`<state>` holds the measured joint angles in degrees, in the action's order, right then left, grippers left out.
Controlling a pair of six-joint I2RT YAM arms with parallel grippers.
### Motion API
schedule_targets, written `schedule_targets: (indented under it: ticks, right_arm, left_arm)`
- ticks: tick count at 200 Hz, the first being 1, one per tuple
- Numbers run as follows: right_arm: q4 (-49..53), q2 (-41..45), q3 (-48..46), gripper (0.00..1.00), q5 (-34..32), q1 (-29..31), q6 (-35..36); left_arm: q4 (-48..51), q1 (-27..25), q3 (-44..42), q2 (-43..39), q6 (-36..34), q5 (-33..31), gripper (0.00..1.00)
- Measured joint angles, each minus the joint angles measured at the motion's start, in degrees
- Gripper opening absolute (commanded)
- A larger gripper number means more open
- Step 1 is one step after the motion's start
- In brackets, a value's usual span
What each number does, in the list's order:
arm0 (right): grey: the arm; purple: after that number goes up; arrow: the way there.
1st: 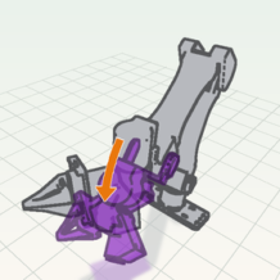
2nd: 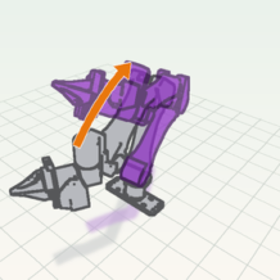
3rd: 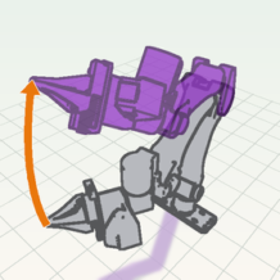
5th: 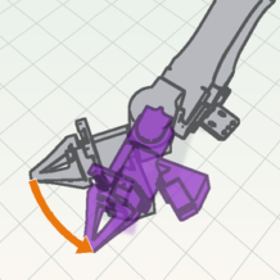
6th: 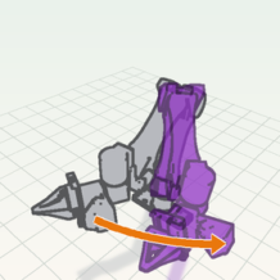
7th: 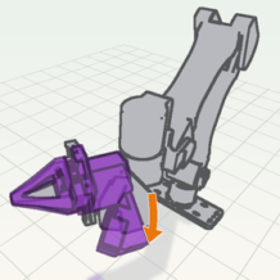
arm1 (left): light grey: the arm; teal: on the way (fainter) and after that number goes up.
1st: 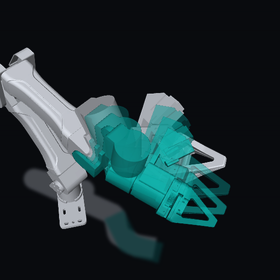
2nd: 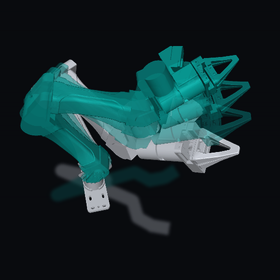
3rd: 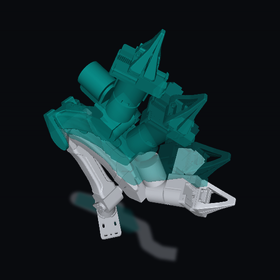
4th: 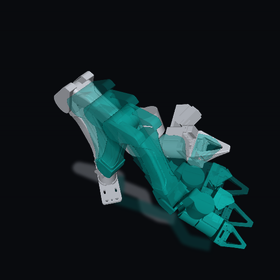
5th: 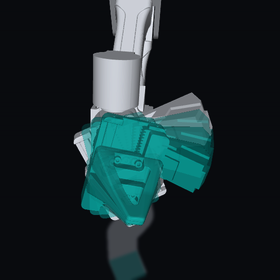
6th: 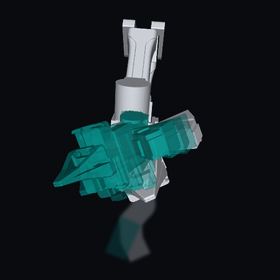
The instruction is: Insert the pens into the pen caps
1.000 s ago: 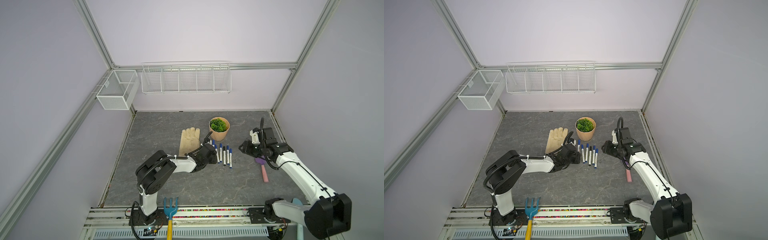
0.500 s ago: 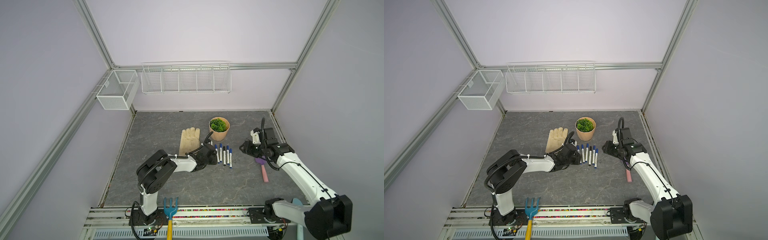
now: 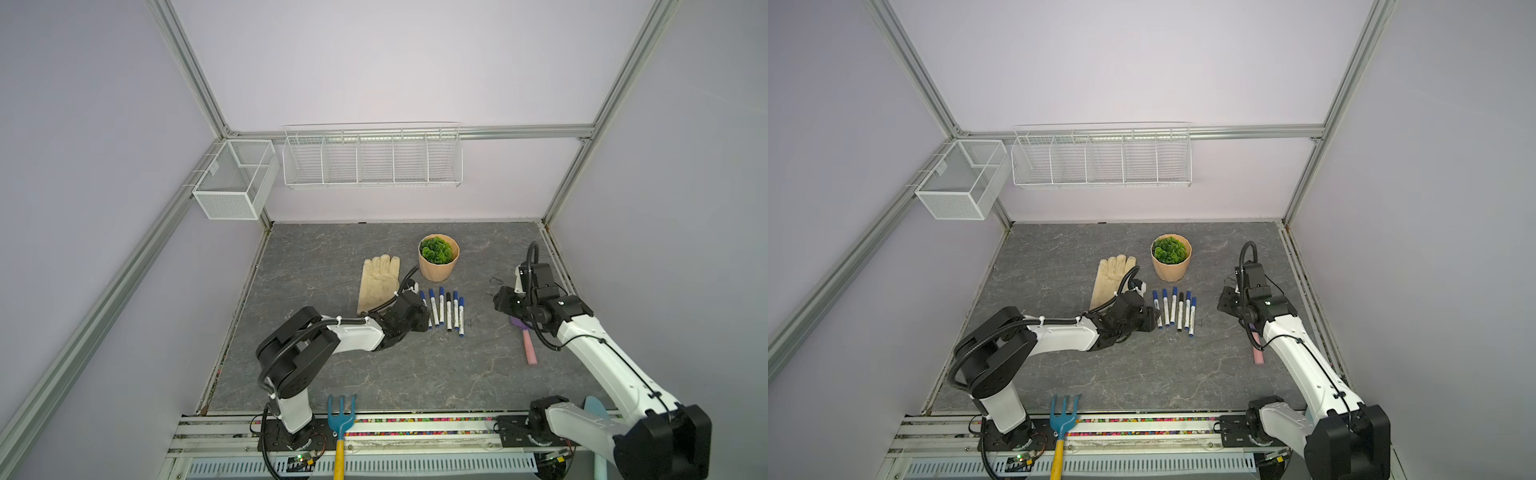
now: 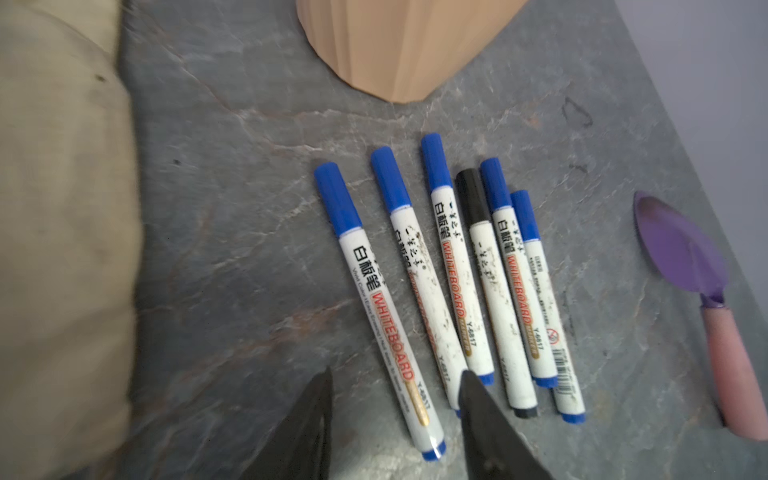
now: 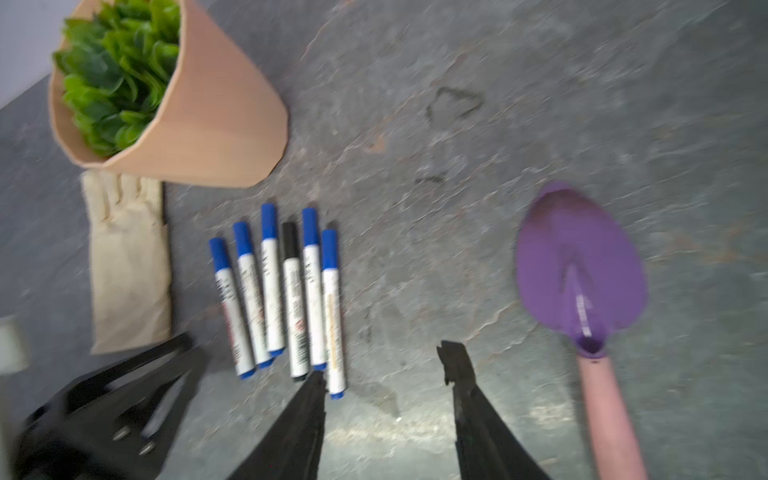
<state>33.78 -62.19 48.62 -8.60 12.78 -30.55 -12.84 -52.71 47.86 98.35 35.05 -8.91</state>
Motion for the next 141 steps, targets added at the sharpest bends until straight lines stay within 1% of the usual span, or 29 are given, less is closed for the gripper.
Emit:
schedule_targets:
  ticks: [18,27,30,33,38,52,61,76,79,83,85,89,111,141]
  right_arm:
    - [-3.7,3.7,-3.3,0.55,-8.3,0.0,-0.1]
    - [-6.8,5.6,-5.5,0.57,-12.9,0.1,0.0]
    - [-8.2,6.2,-6.4,0.6,-14.5,0.1,0.1]
    - [-9.5,6.8,-7.3,0.65,-16.1,0.2,0.5]
    - [-12.1,7.8,-9.0,0.71,-18.9,0.3,1.2]
    - [-18.7,9.2,-13.5,0.77,-25.8,1.0,4.6]
    - [-22.1,8.5,-15.4,0.78,-29.8,1.3,6.8]
    - [-26.5,5.3,-16.6,0.79,-35.4,1.4,9.6]
    - [-27.2,4.6,-16.6,0.8,-36.3,1.4,10.1]
    - [-28.4,3.5,-16.7,0.8,-37.3,1.4,10.5]
    - [-29.0,3.0,-16.8,0.8,-37.9,1.4,10.8]
    - [-30.1,1.9,-16.9,0.8,-38.6,1.4,11.1]
    - [-37.1,-5.2,-17.6,0.81,-42.9,1.6,13.0]
    - [-44.5,-17.4,-17.4,0.82,-46.4,1.8,15.8]
  left_arm:
    - [0.1,0.0,-1.8,-6.5,-2.4,-6.1,0.53]
    - [0.6,0.1,-2.2,-10.2,-3.8,-10.7,0.55]
    - [0.7,0.2,-2.3,-11.2,-4.2,-12.0,0.55]
    - [0.9,0.2,-2.4,-12.2,-4.4,-13.2,0.55]
    - [1.2,0.6,-2.5,-14.2,-5.3,-15.7,0.56]
    - [2.2,2.3,-2.8,-18.9,-7.6,-21.7,0.6]
    - [3.0,4.1,-3.0,-21.5,-9.1,-25.3,0.62]
    - [5.0,8.4,-3.5,-25.0,-11.6,-30.6,0.79]
    - [5.2,9.1,-3.7,-25.5,-11.4,-31.4,0.85]
    - [5.7,10.4,-3.9,-26.1,-12.5,-32.7,0.97]
    - [5.9,11.0,-3.9,-26.3,-12.2,-33.2,1.0]
    - [6.4,12.3,-4.2,-26.8,-13.3,-34.4,0.99]
    - [7.6,18.3,-6.5,-27.7,-14.6,-40.0,0.99]
    - [9.4,24.5,-10.8,-27.5,-14.9,-45.6,0.99]
